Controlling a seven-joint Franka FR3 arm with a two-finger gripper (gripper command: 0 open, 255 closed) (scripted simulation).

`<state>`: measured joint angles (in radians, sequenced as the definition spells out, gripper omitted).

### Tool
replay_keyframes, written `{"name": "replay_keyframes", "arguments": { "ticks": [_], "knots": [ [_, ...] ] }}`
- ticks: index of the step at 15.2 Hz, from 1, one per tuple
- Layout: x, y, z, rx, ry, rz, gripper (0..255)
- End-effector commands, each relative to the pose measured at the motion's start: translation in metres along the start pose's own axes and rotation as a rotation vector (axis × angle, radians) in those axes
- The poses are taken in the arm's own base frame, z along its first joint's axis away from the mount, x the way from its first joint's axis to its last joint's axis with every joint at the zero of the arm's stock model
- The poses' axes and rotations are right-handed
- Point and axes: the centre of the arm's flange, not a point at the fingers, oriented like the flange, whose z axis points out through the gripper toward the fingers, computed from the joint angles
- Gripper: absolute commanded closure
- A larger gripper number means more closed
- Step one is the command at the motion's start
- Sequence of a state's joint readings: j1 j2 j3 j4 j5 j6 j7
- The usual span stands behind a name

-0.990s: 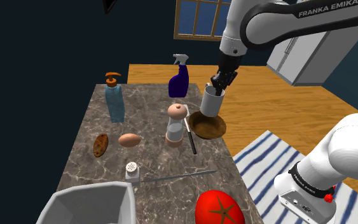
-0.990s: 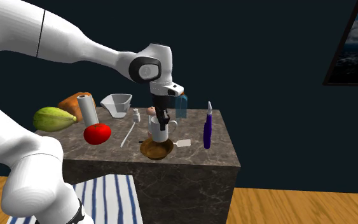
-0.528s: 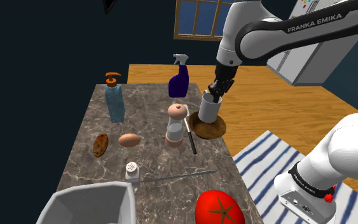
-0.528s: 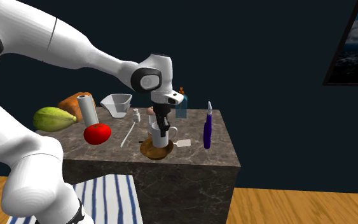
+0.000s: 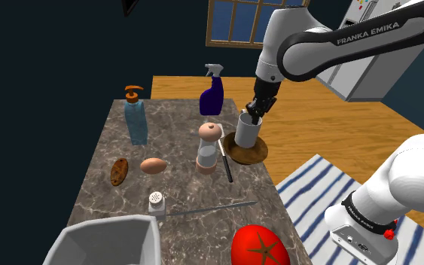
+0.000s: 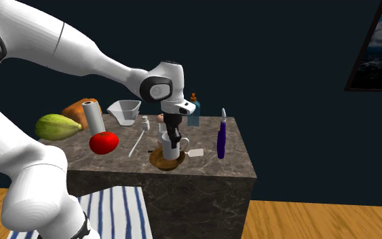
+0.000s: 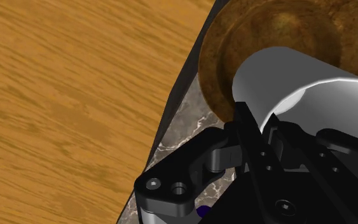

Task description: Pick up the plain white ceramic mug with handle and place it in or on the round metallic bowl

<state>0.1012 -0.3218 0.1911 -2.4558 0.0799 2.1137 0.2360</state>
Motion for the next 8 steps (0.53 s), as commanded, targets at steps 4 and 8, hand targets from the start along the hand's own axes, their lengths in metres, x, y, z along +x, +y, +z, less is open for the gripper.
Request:
{"name": "replay_keyframes", "arguments": {
  "ticks": [4,8],
  "knots": [
    [0.000,0.000,0.000,0.000,0.000,0.000,0],
    [0.000,0.000,-0.013,0.000,0.000,0.000,0]
  ]
}}
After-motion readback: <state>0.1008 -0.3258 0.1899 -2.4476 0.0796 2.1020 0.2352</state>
